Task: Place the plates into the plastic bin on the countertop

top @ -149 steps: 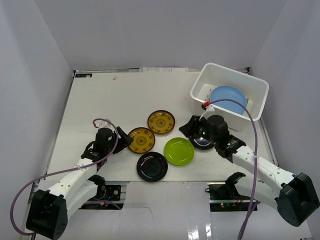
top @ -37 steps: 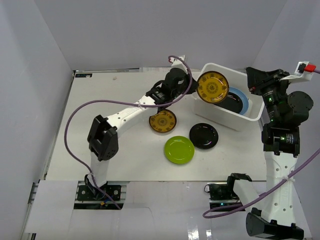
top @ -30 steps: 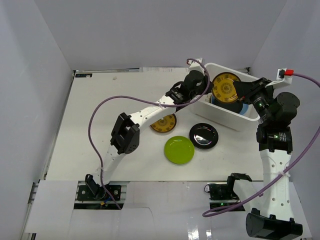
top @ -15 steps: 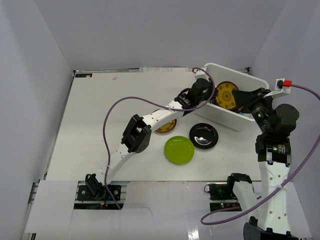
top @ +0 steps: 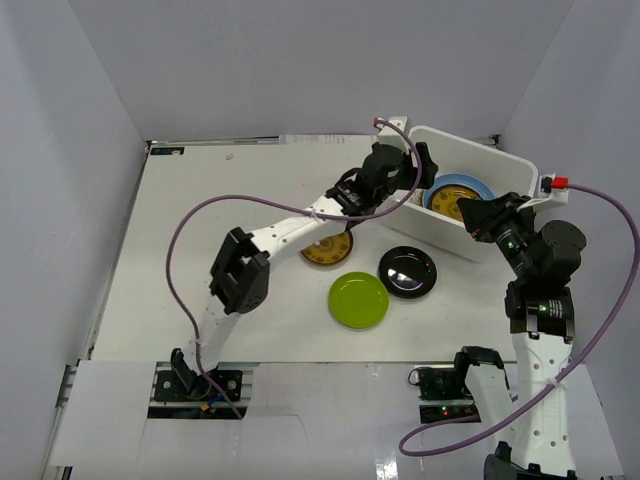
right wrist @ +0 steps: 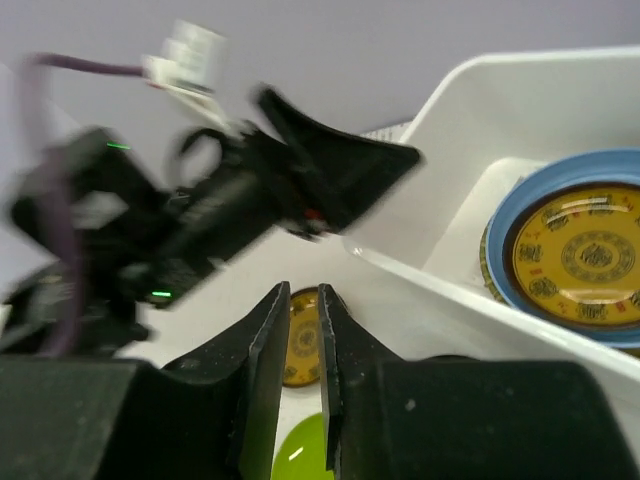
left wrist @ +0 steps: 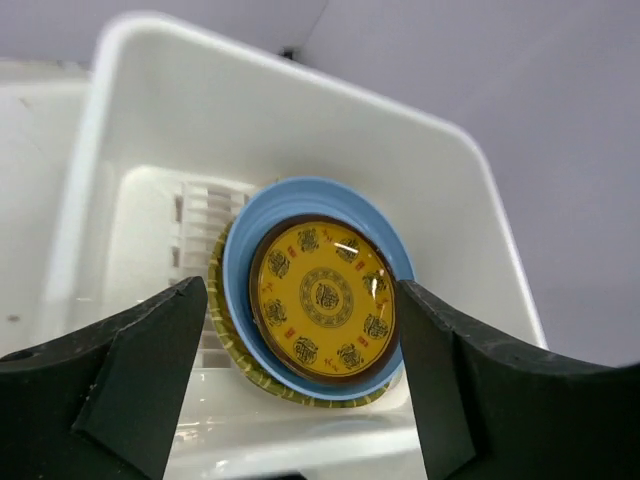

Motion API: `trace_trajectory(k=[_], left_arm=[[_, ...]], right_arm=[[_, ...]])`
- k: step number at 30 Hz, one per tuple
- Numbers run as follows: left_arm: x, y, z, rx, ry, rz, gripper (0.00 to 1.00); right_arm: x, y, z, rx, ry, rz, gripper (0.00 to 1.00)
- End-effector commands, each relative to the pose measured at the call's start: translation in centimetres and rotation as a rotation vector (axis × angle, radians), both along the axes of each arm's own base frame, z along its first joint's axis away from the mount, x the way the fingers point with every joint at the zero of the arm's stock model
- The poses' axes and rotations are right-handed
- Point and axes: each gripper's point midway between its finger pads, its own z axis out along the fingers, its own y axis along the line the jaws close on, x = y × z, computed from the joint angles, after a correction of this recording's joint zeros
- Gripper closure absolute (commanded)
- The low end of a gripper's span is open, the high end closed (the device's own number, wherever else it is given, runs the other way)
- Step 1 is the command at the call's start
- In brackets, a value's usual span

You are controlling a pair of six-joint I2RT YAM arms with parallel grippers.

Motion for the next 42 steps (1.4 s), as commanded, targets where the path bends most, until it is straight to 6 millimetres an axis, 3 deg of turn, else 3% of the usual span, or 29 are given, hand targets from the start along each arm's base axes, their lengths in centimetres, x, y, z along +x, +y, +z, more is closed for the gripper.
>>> trace_trajectory(k=[1, 2, 3, 5, 6, 7, 8, 9, 12, 15, 19, 30, 36, 42], left_arm=[[-2.9, 7.5, 10.8, -0.020, -0.189, 0.081, 0.15], [-4.5, 10.4, 13.9, -0.050, -0.221, 0.107, 0.16], [-4.9, 12.4, 8.9, 0.032, -0.160, 0.145, 0.16], [-6.4, 15.7, 6.7, 0.061, -0.116, 0.184, 0.17], [-7.7, 18.1, 7.8, 0.004, -0.093, 0.217, 0.18], [-8.3, 19.7, 5.7, 0.028, -0.044, 0.246, 0.19], [-9.1, 21.8, 0.6, 0.100, 0.028, 0.269, 0.20], [-9.9, 23.5, 0.5, 0.077, 0.047, 0.290, 0.21], [-11.3, 27.3, -6.3, 0.114, 0.210, 0.350, 0.23], [-11.5, 30.1, -11.1, 0.128, 0.341, 0.391, 0.23], [-10.6, 31.9, -14.2, 0.119, 0.425, 0.418, 0.23], [-9.6, 30.6, -19.4, 0.109, 0.539, 0.341, 0.31], [-9.1, 30.7, -21.6, 0.132, 0.574, 0.346, 0.42], [-8.3, 30.4, -22.3, 0.135, 0.577, 0.349, 0.54]], right_arm=[[-0.6, 1.0, -4.2, 0.000, 0.075, 0.062, 0.76], [-0.5, 1.2, -7.2, 0.018, 0.136, 0.072, 0.75], [-0.8, 1.7, -8.5, 0.035, 0.158, 0.096, 0.73], [-1.0, 2.0, -11.2, 0.060, 0.211, 0.103, 0.73], [-1.5, 2.1, -13.3, 0.068, 0.245, 0.102, 0.72], [-1.7, 2.2, -14.4, 0.070, 0.264, 0.098, 0.70], [-1.9, 2.1, -15.2, 0.071, 0.283, 0.090, 0.69], [-2.3, 2.2, -16.7, 0.077, 0.319, 0.085, 0.67], [-3.0, 2.4, -19.5, 0.094, 0.378, 0.084, 0.59], [-3.2, 1.8, -21.8, 0.103, 0.424, 0.039, 0.51], [-3.1, 0.2, -24.1, 0.079, 0.460, -0.066, 0.44], [-3.4, -2.4, -30.1, 0.052, 0.593, -0.228, 0.40], [-3.5, -1.5, -32.3, 0.091, 0.634, -0.195, 0.40], [-3.2, -1.1, -33.6, 0.119, 0.651, -0.181, 0.44]])
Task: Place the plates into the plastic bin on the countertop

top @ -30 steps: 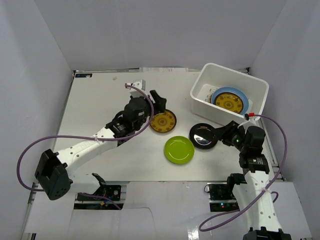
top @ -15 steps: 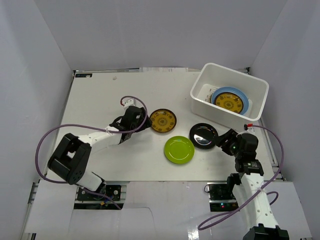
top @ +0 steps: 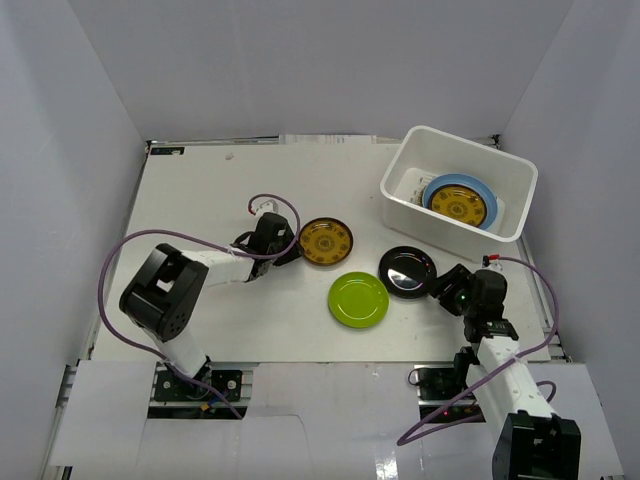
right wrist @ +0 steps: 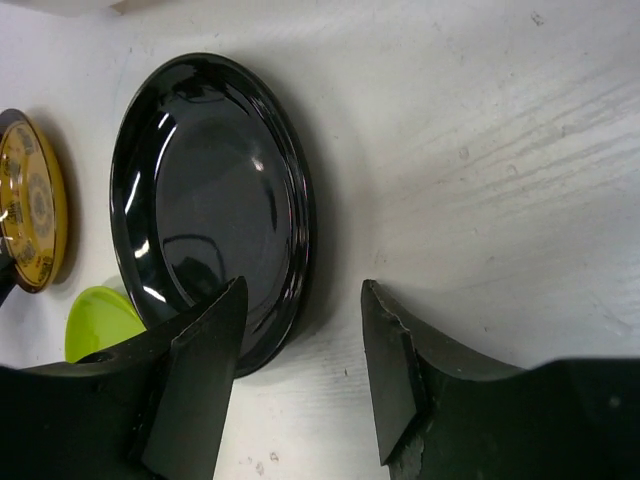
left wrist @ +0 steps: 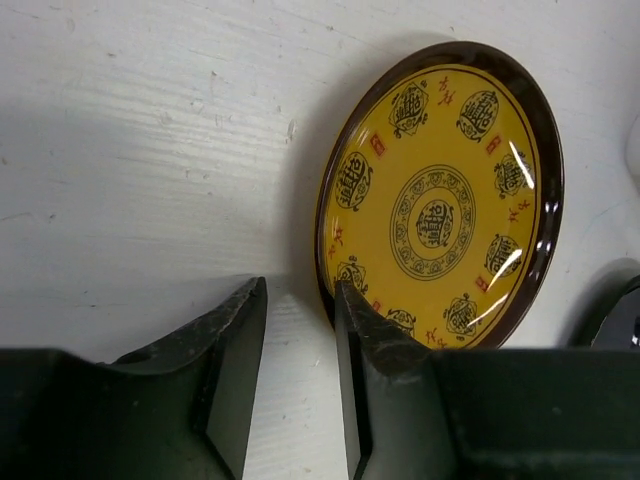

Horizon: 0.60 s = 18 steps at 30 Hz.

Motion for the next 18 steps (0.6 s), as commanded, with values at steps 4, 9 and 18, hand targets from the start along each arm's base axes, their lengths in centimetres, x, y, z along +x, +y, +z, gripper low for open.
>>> trace_trajectory(k=[4, 9, 18], left_arm=[[1.0, -0.2, -0.3, 0.012, -0.006, 0.001, 0.61], [1.8, -0.7, 0.1, 0.007, -0.016, -0.006, 0.53], [2.6, -0.9, -0.3, 0.016, -0.016, -0.007, 0.73]], right_arm=[[0.5, 0.6, -1.0, 0.047, -0.018, -0.003, 0.47], [0.6, 1.0, -1.6, 0.079, -0.010, 0.002, 0.54], [0.9, 0.7, -1.7, 0.068, -0.014, -0.010, 0.78]])
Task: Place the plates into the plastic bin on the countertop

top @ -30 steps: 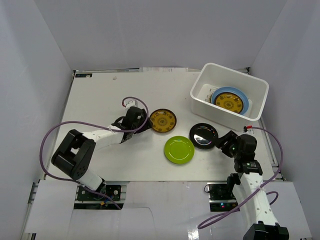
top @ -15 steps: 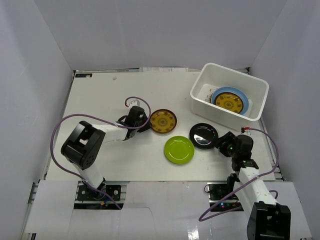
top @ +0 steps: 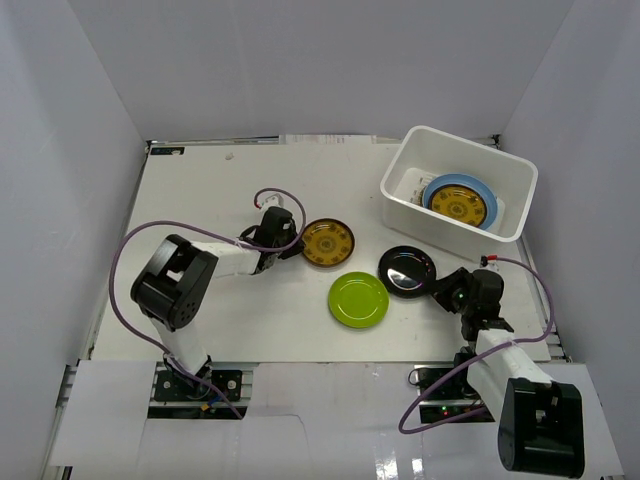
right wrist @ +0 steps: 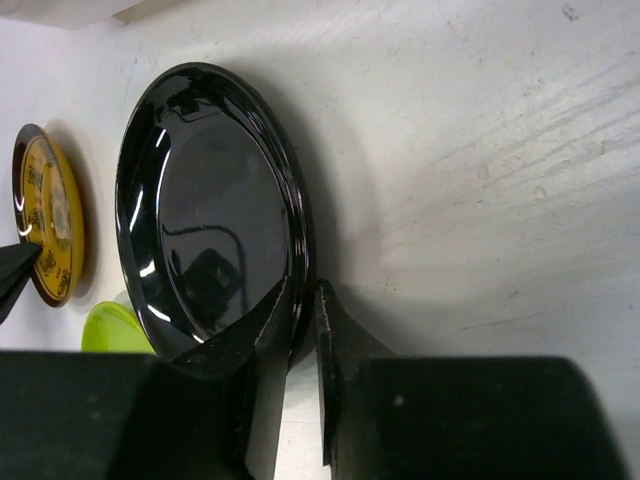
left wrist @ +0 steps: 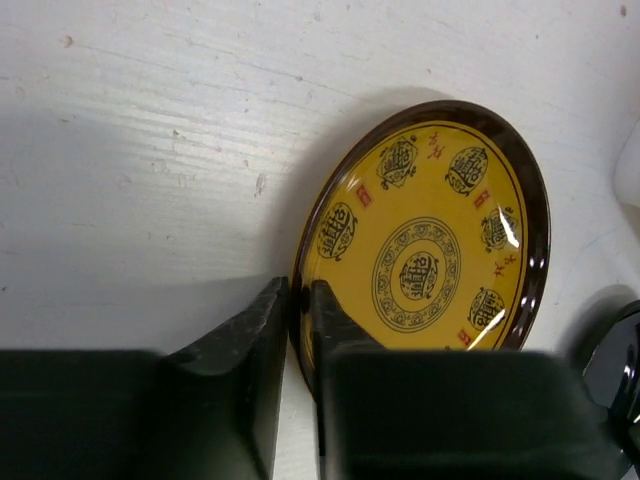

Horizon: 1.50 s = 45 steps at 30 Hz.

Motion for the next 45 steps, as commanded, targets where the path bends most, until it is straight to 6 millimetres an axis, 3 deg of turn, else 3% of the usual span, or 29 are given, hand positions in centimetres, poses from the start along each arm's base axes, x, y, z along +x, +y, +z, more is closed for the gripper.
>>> trace_trajectory(k=[1, 3, 8, 9, 11, 12, 13, 15, 16, 17, 19, 20, 22, 23, 25, 26, 28, 29, 30, 34, 35, 36, 41, 42, 43, 45], left_arm=[[0.3, 0.6, -0.1, 0.030, 0.001, 0.001, 0.80], [0.5, 1.1, 0.5, 0.043, -0.021, 0.012, 0.98], [-0.3, 3.7, 2.3, 0.101, -0.082, 0.068, 1.00], [-0.4, 3.9, 3.9, 0.089, -0.121, 0.076, 1.00], [-0.9, 4.6, 5.0, 0.083, -0.150, 0.095, 1.00], [-1.4, 5.1, 5.2, 0.082, -0.151, 0.100, 1.00], [-1.6, 5.3, 7.0, 0.057, -0.191, 0.107, 1.00], [-2.2, 5.6, 8.0, 0.040, -0.211, 0.111, 1.00], [-2.4, 5.7, 8.8, 0.029, -0.226, 0.113, 1.00], [-2.6, 5.8, 10.4, 0.000, -0.259, 0.116, 1.00], [-2.9, 5.7, 11.9, -0.031, -0.285, 0.111, 1.00], [-3.0, 5.6, 13.1, -0.054, -0.311, 0.107, 1.00], [-3.3, 5.1, 14.4, -0.085, -0.328, 0.083, 1.00], [-3.4, 4.9, 14.9, -0.098, -0.333, 0.076, 1.00], [-3.8, 4.3, 16.0, -0.142, -0.344, 0.049, 1.00], [-4.0, 4.0, 16.4, -0.158, -0.348, 0.034, 1.00], [-4.4, 3.2, 17.2, -0.200, -0.352, -0.004, 1.00], [-4.6, 2.8, 17.4, -0.211, -0.353, -0.019, 1.00], [-4.8, 2.4, 17.7, -0.220, -0.357, -0.035, 1.00], [-5.5, 1.2, 19.5, -0.245, -0.392, -0.076, 1.00], [-5.7, 0.6, 20.4, -0.258, -0.408, -0.093, 1.00], [-5.7, 0.2, 20.9, -0.264, -0.415, -0.101, 1.00], [-5.3, -2.5, 23.6, -0.269, -0.464, -0.164, 1.00], [-4.9, -3.1, 25.3, -0.280, -0.494, -0.169, 1.00], [-4.5, -3.7, 25.1, -0.270, -0.490, -0.178, 1.00], [-3.9, -4.9, 27.4, -0.277, -0.531, -0.192, 1.00]], right_arm=[[-0.5, -0.1, -0.9, -0.010, 0.013, -0.005, 0.80], [-0.4, -0.3, -0.6, -0.018, 0.004, -0.013, 0.87], [-0.2, -0.2, 0.8, -0.022, -0.040, 0.001, 0.92], [0.1, -0.1, 1.9, -0.023, -0.068, 0.007, 0.92], [0.2, 0.2, 3.2, -0.018, -0.103, 0.026, 0.92], [0.7, 0.3, 5.2, -0.016, -0.161, 0.031, 0.92], [0.9, 0.4, 6.2, -0.014, -0.186, 0.038, 0.92], [0.8, 0.7, 7.9, -0.011, -0.217, 0.049, 0.92], [1.2, 0.7, 10.7, -0.014, -0.293, 0.055, 0.92], [1.2, 1.2, 12.1, -0.003, -0.326, 0.079, 0.92], [1.1, 1.9, 14.6, 0.017, -0.357, 0.122, 0.92], [1.1, 2.7, 17.7, 0.034, -0.417, 0.168, 0.92], [1.5, 3.1, 20.3, 0.042, -0.455, 0.193, 0.92], [1.9, 2.8, 23.2, 0.023, -0.516, 0.176, 0.92], [3.1, 1.8, 25.2, -0.021, -0.541, 0.132, 0.92], [3.8, 1.0, 28.0, -0.053, -0.592, 0.090, 0.92], [6.5, -0.4, 28.3, -0.116, -0.569, 0.037, 0.92], [7.7, -1.5, 30.2, -0.151, -0.595, -0.022, 0.92], [9.9, -2.3, 28.6, -0.191, -0.527, -0.040, 0.92], [14.5, -5.8, 28.6, -0.306, -0.460, -0.175, 0.92], [15.9, -6.4, 27.3, -0.330, -0.416, -0.181, 0.92], [16.6, -6.9, 28.0, -0.344, -0.419, -0.197, 0.92], [18.1, -8.9, 24.0, -0.374, -0.302, -0.240, 0.92], [18.0, -9.4, 22.8, -0.380, -0.273, -0.251, 0.92], [18.1, -9.7, 22.0, -0.383, -0.254, -0.258, 0.92], [18.1, -10.0, 20.3, -0.378, -0.215, -0.262, 0.92]])
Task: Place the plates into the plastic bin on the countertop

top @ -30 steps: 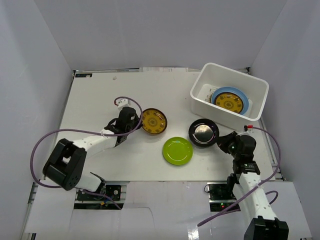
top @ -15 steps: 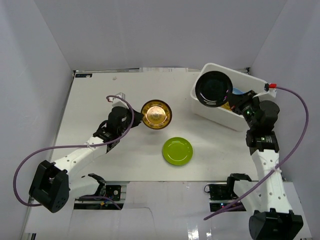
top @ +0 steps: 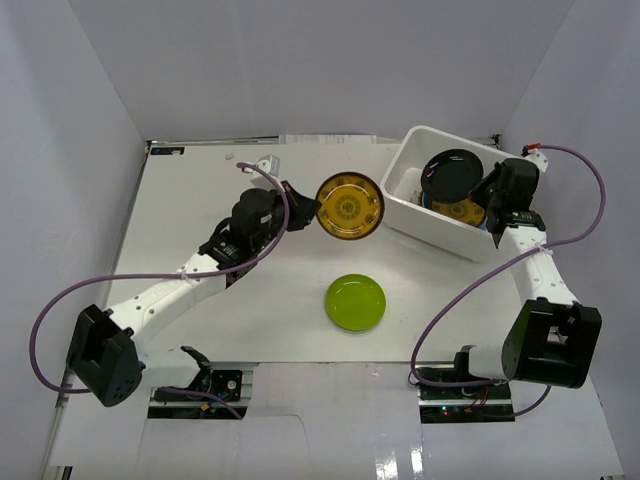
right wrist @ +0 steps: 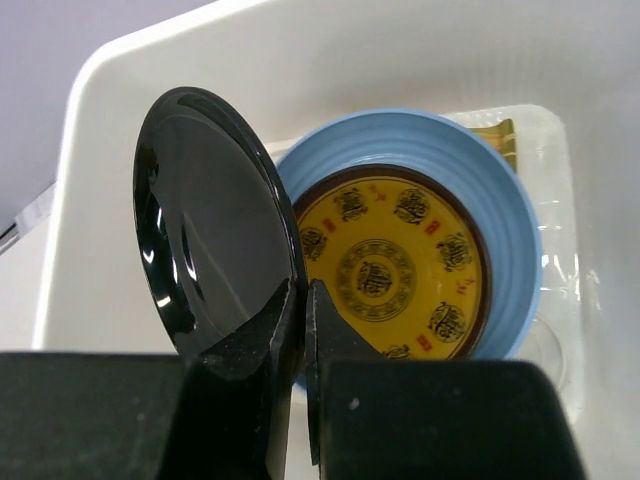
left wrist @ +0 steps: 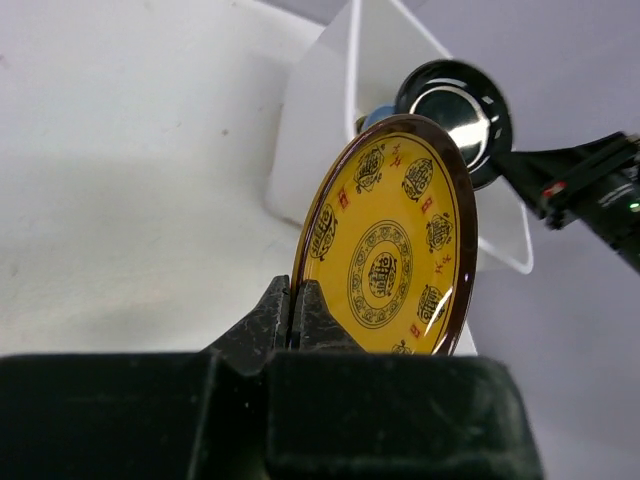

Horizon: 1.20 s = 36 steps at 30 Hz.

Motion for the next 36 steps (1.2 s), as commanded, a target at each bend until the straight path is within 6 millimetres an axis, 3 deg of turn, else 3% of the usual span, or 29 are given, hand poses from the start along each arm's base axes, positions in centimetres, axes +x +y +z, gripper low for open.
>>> trace_trajectory(k=[1, 2, 3, 4, 6, 7, 8, 9, 10, 11, 12, 13, 15, 16, 18, 19, 21, 23, 24, 26, 27, 28, 29, 30, 31, 32, 34, 35, 36], left_arm=[[1.1, -2.2, 5.2, -0.040, -0.116, -0.030, 1.00], [1.6, -3.0, 4.7, -0.020, -0.112, -0.036, 1.00], [2.2, -3.6, 6.6, -0.034, -0.142, -0.035, 1.00], [2.7, -4.2, 6.8, -0.026, -0.149, -0.034, 1.00], [4.0, -5.6, 5.9, 0.009, -0.131, -0.041, 1.00], [4.5, -6.3, 7.7, -0.007, -0.160, -0.042, 1.00], [5.0, -6.8, 7.8, -0.002, -0.162, -0.040, 1.00], [5.8, -7.7, 6.2, 0.029, -0.134, -0.041, 1.00], [6.4, -8.4, 7.7, 0.015, -0.153, -0.040, 1.00], [6.8, -8.8, 7.7, 0.017, -0.151, -0.042, 1.00], [7.4, -9.6, 6.3, 0.038, -0.127, -0.047, 1.00], [7.7, -10.3, 7.2, 0.024, -0.138, -0.051, 1.00], [8.0, -11.3, 6.8, 0.028, -0.125, -0.064, 1.00], [8.4, -12.2, 5.5, 0.040, -0.104, -0.072, 1.00], [8.7, -13.3, 6.5, 0.020, -0.115, -0.082, 1.00], [8.8, -14.2, 5.4, 0.032, -0.096, -0.091, 1.00], [9.0, -15.2, 5.7, 0.030, -0.098, -0.093, 1.00], [9.5, -16.7, 4.1, 0.043, -0.073, -0.107, 1.00], [9.6, -17.4, 5.1, 0.030, -0.080, -0.114, 1.00], [10.4, -18.8, 2.7, 0.053, -0.040, -0.117, 1.00], [10.7, -19.5, 4.1, 0.029, -0.058, -0.120, 1.00], [10.8, -20.4, 3.9, 0.027, -0.053, -0.128, 1.00], [11.3, -21.5, 1.7, 0.045, -0.027, -0.135, 1.00], [11.2, -22.5, 3.1, 0.025, -0.046, -0.147, 1.00], [11.4, -23.1, 2.8, 0.027, -0.045, -0.150, 1.00], [11.9, -23.9, 0.6, 0.053, -0.017, -0.148, 1.00], [12.4, -24.8, 1.6, 0.027, -0.035, -0.142, 1.00], [12.8, -25.3, 0.1, 0.029, -0.016, -0.135, 1.00], [13.1, -25.6, 0.8, 0.012, -0.028, -0.133, 1.00]], right_arm=[[0.4, -1.7, -0.1, -0.028, -0.023, -0.064, 0.92], [0.5, -1.6, -0.6, -0.021, -0.016, -0.060, 0.92], [0.4, -1.6, -1.0, -0.017, -0.009, -0.058, 0.92], [0.4, -1.6, -1.4, -0.014, 0.001, -0.061, 0.92], [0.3, -1.5, -2.3, -0.006, 0.019, -0.058, 0.91], [0.2, -1.3, -2.6, -0.001, 0.024, -0.047, 0.87], [0.1, -1.2, -3.0, 0.004, 0.033, -0.046, 0.87], [0.0, -1.1, -3.1, 0.012, 0.034, -0.041, 0.85], [-0.2, -0.8, -3.1, 0.018, 0.031, -0.030, 0.78], [-0.3, -0.7, -3.1, 0.020, 0.031, -0.026, 0.72], [-0.4, -0.6, -3.0, 0.023, 0.028, -0.022, 0.66], [-0.5, -0.6, -2.7, 0.025, 0.022, -0.018, 0.56], [-0.8, -0.4, -1.6, 0.025, -0.006, -0.012, 0.49], [-1.0, -0.4, -1.2, 0.027, -0.011, -0.010, 0.46], [-1.2, -0.3, 1.4, 0.027, -0.074, -0.007, 0.46], [-1.8, -0.3, 1.7, 0.034, -0.065, -0.010, 0.45], [-2.6, -0.4, 5.2, 0.028, -0.147, -0.020, 0.46], [-3.8, -0.9, 7.9, 0.012, -0.206, -0.051, 0.47], [-4.1, -1.3, 9.6, 0.003, -0.241, -0.069, 0.49], [-5.6, -1.4, 12.4, -0.011, -0.300, -0.084, 0.50], [-6.0, -1.3, 13.3, -0.012, -0.326, -0.076, 0.53], [-7.0, -0.8, 15.3, -0.011, -0.378, -0.058, 0.54], [-7.4, -0.3, 15.8, -0.001, -0.392, -0.038, 0.55], [-7.8, 0.6, 16.4, 0.011, -0.407, 0.011, 0.55], [-8.4, 1.3, 17.1, 0.022, -0.429, 0.045, 0.56], [-8.7, 2.1, 17.3, 0.036, -0.440, 0.084, 0.56], [-9.4, 4.1, 17.0, 0.063, -0.441, 0.192, 0.55], [-9.7, 4.5, 16.5, 0.073, -0.433, 0.209, 0.56], [-10.3, 5.0, 16.5, 0.075, -0.438, 0.234, 0.56]])
